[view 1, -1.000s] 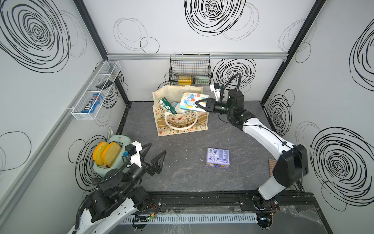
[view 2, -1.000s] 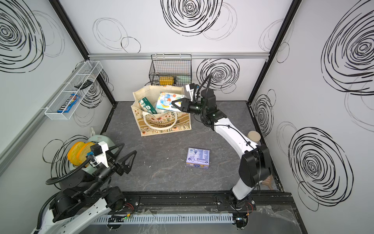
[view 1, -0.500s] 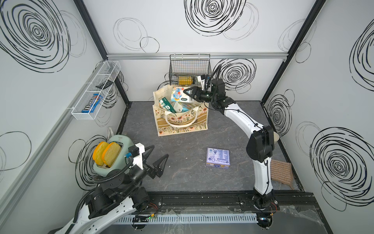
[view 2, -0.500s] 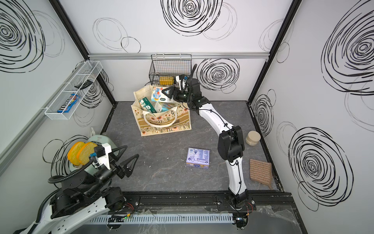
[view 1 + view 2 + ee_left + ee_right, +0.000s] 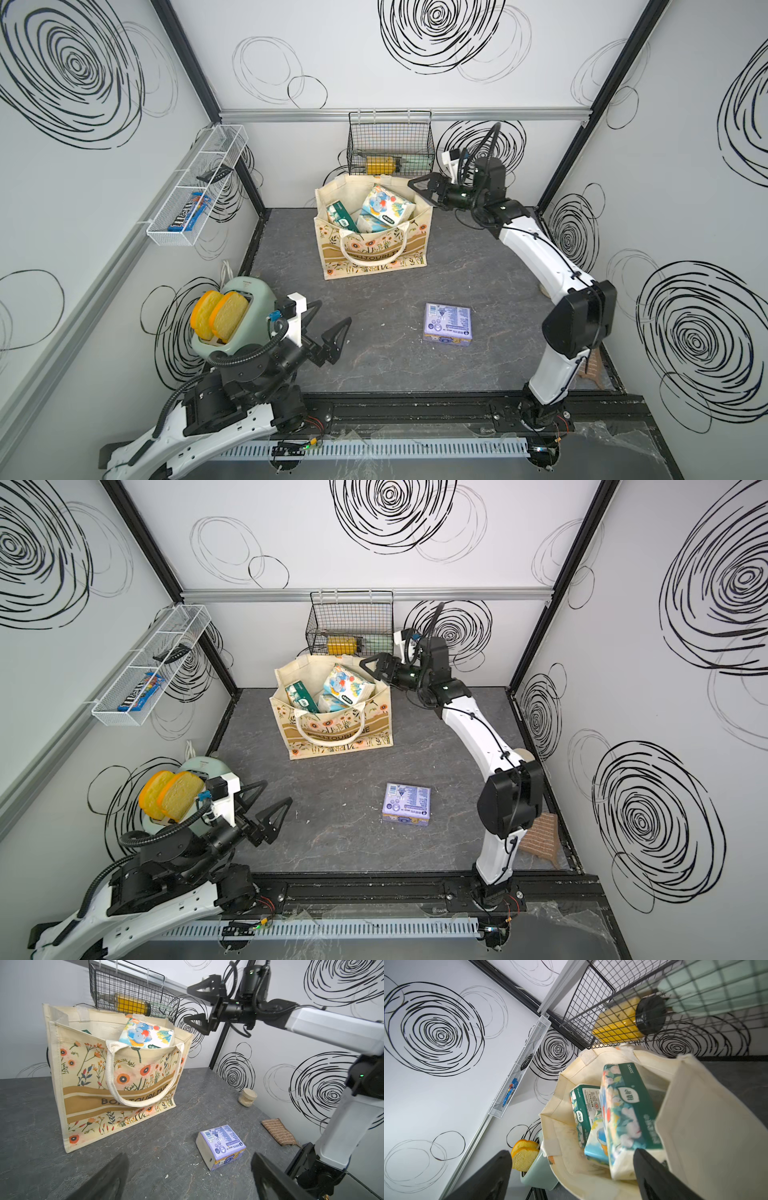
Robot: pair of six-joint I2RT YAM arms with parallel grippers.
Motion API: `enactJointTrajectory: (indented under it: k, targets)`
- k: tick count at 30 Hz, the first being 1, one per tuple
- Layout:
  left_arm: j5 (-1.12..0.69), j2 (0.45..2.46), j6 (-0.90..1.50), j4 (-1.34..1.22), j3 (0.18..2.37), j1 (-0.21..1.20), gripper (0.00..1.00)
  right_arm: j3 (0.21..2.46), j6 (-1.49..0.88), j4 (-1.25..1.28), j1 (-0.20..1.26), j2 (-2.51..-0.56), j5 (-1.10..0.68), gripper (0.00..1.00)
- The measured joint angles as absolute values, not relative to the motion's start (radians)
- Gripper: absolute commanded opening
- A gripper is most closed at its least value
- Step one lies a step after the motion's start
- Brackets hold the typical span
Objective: Put tissues into the canvas bag
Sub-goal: Place the pack of facial tissues in the canvas bag, then pick up the pack of facial tissues from the center of the board.
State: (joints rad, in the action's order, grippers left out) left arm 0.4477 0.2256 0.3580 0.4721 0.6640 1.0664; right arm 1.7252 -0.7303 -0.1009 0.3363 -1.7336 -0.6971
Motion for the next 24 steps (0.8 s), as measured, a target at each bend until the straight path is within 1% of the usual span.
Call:
enactJointTrajectory:
  k: [4, 7, 12, 13, 16, 19, 22, 24]
  targets:
    - [0.437, 0.311, 0.400, 0.427, 0.645, 1.067, 0.97, 1.560, -0.711, -0.099, 0.256, -1.557, -0.746, 0.95]
    - [0.408, 0.414, 0.436, 0.360, 0.605, 1.066, 0.97, 1.395, -0.698, -0.093, 0.199, -1.403, -0.762, 0.95]
    - [0.297, 0.665, 0.486, 0.239, 0.572, 1.026, 0.99, 1.093, -0.691, -0.094, 0.186, -1.142, -0.752, 0.95]
    - [0.262, 0.718, 0.498, 0.201, 0.564, 1.005, 0.97, 1.028, -0.690, -0.093, 0.187, -1.097, -0.748, 0.95]
    - [0.163, 0.828, 0.523, 0.096, 0.522, 0.939, 0.93, 0.860, -0.691, -0.100, 0.190, -1.017, -0.730, 0.98]
    - [0.071, 0.926, 0.545, -0.010, 0.481, 0.882, 0.92, 0.699, -0.691, -0.124, 0.190, -0.974, -0.684, 0.99]
    - [0.007, 1.025, 0.562, -0.106, 0.460, 0.861, 0.90, 0.539, -0.692, -0.140, 0.190, -0.906, -0.640, 1.00]
    - [-0.031, 1.102, 0.568, -0.175, 0.459, 0.861, 0.91, 0.456, -0.693, -0.144, 0.190, -0.868, -0.623, 1.00]
